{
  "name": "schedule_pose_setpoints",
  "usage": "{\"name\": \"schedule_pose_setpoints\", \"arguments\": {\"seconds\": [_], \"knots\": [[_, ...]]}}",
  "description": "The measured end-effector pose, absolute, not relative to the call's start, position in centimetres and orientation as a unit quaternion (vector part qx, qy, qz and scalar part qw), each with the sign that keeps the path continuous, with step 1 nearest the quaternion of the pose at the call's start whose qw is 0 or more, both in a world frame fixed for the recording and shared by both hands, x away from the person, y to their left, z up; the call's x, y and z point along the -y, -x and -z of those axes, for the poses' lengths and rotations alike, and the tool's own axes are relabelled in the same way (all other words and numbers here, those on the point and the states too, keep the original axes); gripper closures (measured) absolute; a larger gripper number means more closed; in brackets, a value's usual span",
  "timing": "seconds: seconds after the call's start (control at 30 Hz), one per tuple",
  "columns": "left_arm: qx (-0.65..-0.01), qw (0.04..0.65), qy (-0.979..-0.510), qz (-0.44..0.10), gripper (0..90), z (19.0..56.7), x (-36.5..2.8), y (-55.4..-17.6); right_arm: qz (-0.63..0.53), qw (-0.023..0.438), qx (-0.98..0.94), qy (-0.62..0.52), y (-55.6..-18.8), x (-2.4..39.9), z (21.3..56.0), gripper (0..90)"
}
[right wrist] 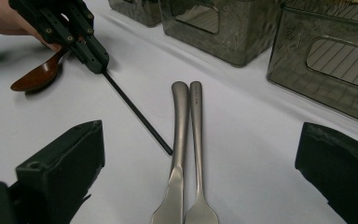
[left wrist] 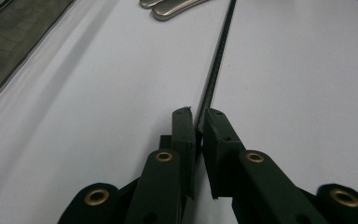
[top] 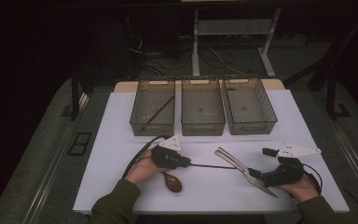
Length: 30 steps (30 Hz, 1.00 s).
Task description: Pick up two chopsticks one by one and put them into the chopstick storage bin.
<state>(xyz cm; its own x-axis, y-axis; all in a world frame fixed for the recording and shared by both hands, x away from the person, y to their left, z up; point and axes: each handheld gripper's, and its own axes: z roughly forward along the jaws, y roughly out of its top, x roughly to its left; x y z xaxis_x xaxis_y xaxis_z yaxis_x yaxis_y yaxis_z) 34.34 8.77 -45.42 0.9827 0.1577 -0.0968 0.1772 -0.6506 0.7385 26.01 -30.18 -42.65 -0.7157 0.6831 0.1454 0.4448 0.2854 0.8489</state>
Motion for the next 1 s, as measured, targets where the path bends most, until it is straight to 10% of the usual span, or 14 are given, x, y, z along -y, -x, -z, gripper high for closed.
{"name": "schedule_pose_setpoints", "arguments": {"seconds": [1.0], "knots": [[-0.068, 0.43, -0.9, 0.026, 85.0, 43.3, -9.0, -33.6, -0.483, 0.121, -0.79, -0.358, -26.0, 30.3, 42.6, 1.0]]}}
